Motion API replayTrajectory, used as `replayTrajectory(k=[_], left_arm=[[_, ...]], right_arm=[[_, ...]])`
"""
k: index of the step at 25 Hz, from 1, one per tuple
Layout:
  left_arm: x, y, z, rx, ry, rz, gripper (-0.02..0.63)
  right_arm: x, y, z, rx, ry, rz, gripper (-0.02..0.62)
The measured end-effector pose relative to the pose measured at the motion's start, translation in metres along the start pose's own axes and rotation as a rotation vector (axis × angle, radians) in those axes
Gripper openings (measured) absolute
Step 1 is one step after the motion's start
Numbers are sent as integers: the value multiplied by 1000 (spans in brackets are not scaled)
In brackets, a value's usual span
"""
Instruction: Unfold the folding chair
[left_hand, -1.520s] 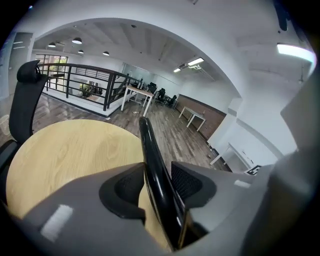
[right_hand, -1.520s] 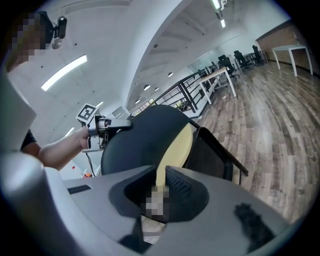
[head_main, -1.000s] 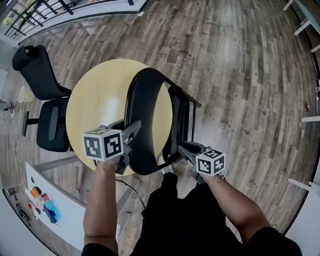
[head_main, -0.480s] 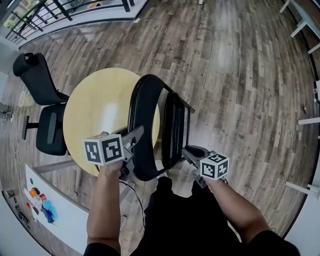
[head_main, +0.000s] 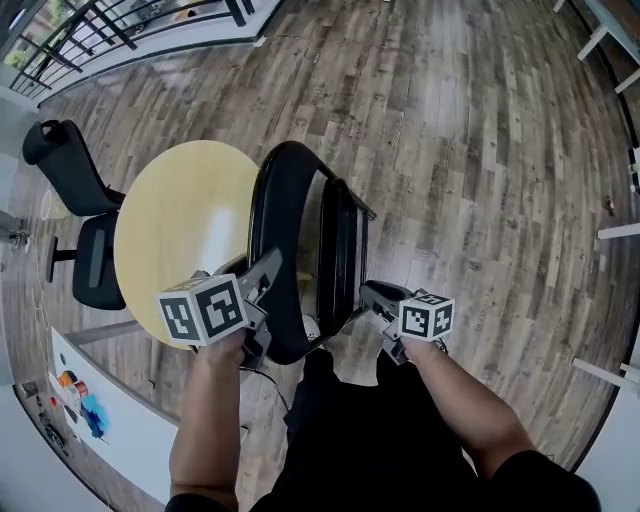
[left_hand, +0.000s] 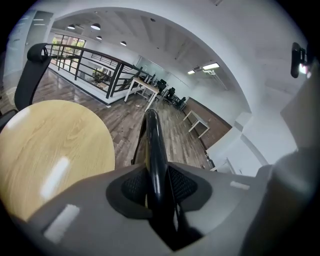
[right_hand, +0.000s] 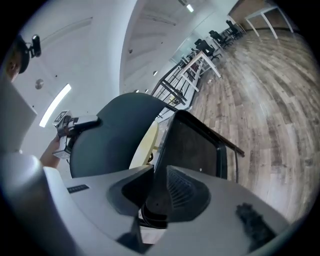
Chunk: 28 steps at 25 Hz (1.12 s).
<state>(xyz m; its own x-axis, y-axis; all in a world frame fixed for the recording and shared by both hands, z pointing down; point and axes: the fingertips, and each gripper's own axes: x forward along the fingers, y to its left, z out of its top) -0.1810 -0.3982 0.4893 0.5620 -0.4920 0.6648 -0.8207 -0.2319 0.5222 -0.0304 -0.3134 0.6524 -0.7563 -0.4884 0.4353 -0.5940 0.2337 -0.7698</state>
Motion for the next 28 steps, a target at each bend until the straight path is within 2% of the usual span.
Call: replayTrajectory(k=[8, 17, 24, 28], left_arm=[[25, -70, -12, 37, 6, 53, 101], [49, -130, -22, 77, 16, 103, 101], [53, -139, -25, 86, 19, 127, 100], [54, -142, -25, 95, 17, 131, 100]], right_arm=[[12, -22, 3, 117, 47, 99, 136], [-1, -37, 12, 193, 63, 145, 138], [-7, -39, 6, 146, 95, 149, 137], [-9, -43, 4, 167, 85, 155, 106]])
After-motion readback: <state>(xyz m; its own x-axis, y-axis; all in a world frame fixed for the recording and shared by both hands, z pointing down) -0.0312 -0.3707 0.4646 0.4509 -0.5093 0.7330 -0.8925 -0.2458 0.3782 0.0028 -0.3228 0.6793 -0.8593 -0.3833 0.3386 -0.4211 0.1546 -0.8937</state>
